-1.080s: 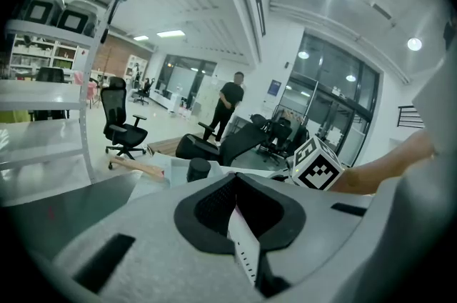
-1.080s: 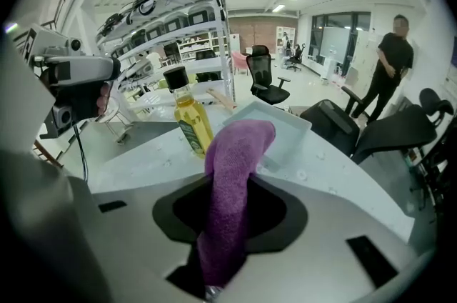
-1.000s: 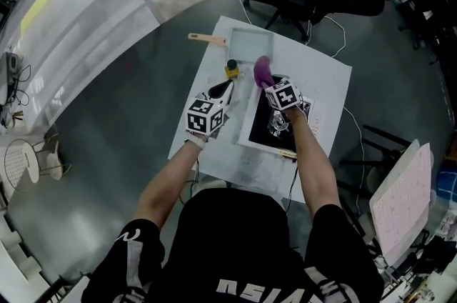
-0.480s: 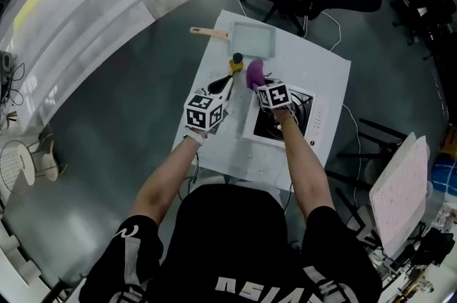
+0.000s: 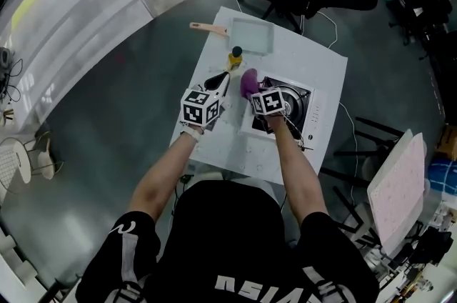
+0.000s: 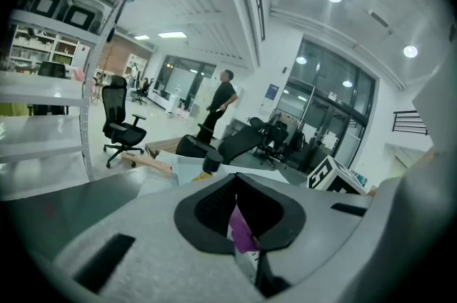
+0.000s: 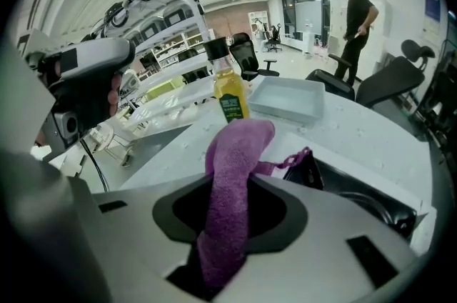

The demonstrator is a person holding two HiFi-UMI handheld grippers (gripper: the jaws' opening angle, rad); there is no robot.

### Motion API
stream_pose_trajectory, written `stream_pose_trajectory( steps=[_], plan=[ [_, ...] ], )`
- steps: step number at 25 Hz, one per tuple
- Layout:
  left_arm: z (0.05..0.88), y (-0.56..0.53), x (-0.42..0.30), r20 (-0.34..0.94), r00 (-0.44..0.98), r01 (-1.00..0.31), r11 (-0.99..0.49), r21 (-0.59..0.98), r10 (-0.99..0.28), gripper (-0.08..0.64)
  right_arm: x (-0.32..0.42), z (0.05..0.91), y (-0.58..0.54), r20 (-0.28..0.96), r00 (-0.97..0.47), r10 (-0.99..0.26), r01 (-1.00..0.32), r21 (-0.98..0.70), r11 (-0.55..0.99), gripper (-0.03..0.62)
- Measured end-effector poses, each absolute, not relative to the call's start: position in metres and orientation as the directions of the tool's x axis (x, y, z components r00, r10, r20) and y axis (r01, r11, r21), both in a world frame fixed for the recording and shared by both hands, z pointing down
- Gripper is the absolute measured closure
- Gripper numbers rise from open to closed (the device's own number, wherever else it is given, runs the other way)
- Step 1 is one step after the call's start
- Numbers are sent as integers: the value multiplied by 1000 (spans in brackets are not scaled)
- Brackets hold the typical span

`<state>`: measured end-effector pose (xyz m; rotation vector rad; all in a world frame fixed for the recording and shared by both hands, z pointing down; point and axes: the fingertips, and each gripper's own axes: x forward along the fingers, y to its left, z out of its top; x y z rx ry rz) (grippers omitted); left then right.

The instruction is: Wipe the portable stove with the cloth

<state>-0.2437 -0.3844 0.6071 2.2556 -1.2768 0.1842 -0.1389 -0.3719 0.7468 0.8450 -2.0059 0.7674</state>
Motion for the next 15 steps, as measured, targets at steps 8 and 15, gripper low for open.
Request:
stream_pose_trajectory(
  steps=[8, 15],
  plan=[
    [609, -344, -223, 377, 511, -846, -375, 379, -772, 551, -142, 746, -318, 833, -498, -240, -740, -264, 619, 477],
    [615, -296, -214, 396, 465, -870, -327, 368, -791, 551, -148, 739, -292, 851, -468, -237, -680, -175, 712, 477]
  ],
)
